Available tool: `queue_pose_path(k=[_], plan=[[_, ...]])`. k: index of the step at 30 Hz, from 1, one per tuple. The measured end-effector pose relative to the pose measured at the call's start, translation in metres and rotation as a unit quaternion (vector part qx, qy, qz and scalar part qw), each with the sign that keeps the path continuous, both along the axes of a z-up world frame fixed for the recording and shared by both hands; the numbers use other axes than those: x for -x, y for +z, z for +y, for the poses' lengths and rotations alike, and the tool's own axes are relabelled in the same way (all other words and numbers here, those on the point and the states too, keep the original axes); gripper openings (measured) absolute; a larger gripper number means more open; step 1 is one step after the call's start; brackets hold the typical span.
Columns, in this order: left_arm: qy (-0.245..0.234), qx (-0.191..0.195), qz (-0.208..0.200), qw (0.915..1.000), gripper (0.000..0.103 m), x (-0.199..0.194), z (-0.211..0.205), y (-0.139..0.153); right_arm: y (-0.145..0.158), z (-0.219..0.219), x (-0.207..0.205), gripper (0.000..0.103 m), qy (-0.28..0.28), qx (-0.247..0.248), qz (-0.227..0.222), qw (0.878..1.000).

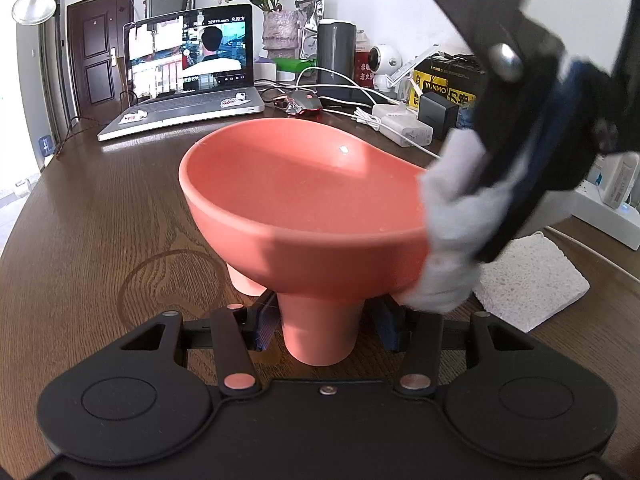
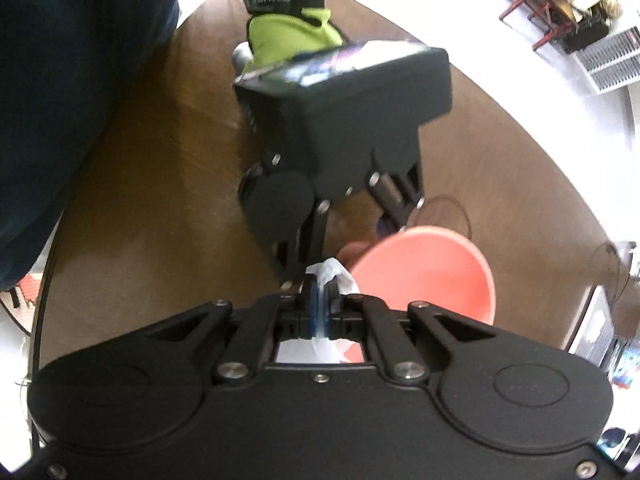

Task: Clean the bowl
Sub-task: 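Wipe the bowl's inner wall with the tissue in the right gripper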

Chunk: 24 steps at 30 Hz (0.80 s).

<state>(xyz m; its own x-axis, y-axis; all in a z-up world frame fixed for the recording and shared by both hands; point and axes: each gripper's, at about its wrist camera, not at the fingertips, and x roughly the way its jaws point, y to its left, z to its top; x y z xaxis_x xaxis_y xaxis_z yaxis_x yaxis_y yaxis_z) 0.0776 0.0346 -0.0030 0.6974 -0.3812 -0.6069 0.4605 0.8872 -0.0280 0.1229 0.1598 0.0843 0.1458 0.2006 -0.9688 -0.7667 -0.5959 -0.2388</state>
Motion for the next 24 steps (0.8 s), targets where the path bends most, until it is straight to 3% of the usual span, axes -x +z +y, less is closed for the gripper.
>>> queue_pose_path(k=[5,12,24], plan=[[0.0,0.0,0.0,1.0,0.049,0.0,0.0,0.0,0.025,-0.033,0.007,0.002,0.016,-0.019,-0.003,1.0],[0.0,0.001,0.001,1.0,0.049,-0.001,-0.001,0.0,0.025,-0.001,-0.02,0.003,0.026,-0.049,-0.02,0.998],[0.0,0.004,0.002,1.0,0.049,-0.001,0.0,0.0,0.017,0.008,-0.078,0.003,-0.031,-0.057,-0.066,0.996]])
